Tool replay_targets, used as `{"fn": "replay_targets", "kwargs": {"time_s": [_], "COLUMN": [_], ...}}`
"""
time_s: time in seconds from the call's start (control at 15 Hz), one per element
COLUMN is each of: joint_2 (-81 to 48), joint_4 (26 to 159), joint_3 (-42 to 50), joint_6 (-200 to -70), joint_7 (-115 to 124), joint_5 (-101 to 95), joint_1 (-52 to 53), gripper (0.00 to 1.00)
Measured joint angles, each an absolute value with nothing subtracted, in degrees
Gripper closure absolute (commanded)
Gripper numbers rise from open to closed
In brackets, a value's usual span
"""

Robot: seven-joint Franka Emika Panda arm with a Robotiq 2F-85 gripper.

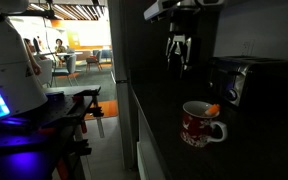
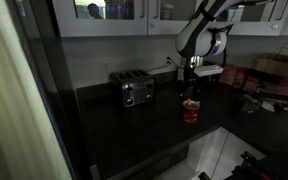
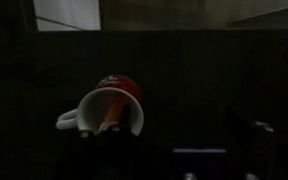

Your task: Move the mug to the left slightly

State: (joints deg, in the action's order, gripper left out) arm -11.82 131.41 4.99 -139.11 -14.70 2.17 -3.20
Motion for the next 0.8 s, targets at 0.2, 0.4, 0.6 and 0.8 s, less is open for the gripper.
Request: {"fn": "replay_targets", "kwargs": {"time_s": [0.2,0.4,0.6,0.8], "joint_2": [-16.37,-20.44,-24.24,-27.66], "joint_4": [128.13,125.21,122.66,120.28], "joint_3": [4.41,3.35,2.38,1.69], "joint_6": [-139.11,-139.1,-139.08,-139.04], "joint_7": [-17.7,-19.12,-19.15,-19.15], "joint_5": [4.34,5.0,5.0,4.99], "joint_1": [-4.96,-6.82,-7.85,-8.05], "gripper": [0.0,0.0,0.0,0.0]}}
